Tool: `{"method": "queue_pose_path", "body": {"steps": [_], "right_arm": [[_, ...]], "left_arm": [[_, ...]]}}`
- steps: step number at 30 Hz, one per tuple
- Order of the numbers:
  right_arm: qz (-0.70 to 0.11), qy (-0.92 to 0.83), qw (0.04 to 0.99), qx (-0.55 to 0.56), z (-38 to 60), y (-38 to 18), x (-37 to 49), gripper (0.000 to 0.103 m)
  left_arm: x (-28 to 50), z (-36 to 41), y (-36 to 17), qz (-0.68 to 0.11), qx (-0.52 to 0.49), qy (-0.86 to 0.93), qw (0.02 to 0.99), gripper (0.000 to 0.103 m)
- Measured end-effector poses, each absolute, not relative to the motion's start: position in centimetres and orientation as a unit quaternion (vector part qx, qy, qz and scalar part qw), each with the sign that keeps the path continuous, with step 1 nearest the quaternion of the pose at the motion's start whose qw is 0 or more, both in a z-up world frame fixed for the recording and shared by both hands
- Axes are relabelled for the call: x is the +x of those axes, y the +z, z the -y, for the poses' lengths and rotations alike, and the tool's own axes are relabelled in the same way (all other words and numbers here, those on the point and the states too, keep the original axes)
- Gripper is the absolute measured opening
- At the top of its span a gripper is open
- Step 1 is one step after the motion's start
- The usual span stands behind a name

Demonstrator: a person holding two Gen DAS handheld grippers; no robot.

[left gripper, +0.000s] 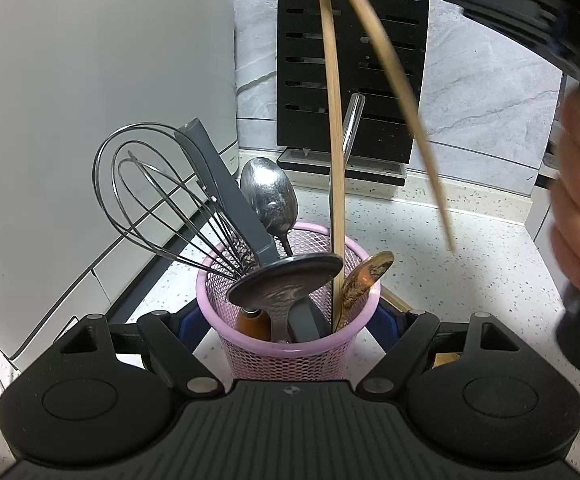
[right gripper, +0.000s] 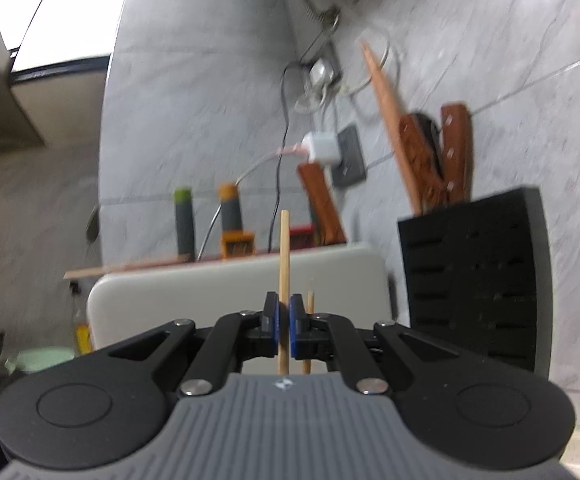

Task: Organize utensils
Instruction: 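Lower the wooden chopstick into the pink cup and open the right tool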

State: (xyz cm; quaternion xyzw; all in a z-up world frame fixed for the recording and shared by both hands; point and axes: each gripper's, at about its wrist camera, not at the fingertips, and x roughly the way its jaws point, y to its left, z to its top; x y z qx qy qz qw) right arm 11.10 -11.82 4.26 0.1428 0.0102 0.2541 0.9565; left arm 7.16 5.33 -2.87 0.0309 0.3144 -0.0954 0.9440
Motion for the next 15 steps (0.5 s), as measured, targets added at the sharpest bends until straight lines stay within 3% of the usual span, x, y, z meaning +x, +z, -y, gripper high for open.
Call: {"method": "queue_pose_path", "body": {"steps": [15], "right_arm": [[-0.055,0.272,0.953,0.122,9.3,1.4,14.2,0.001]], "left_arm": [[6.8,-5.6,-3.0,-0.314,0.042,-0.100,0.943,0.093]]}}
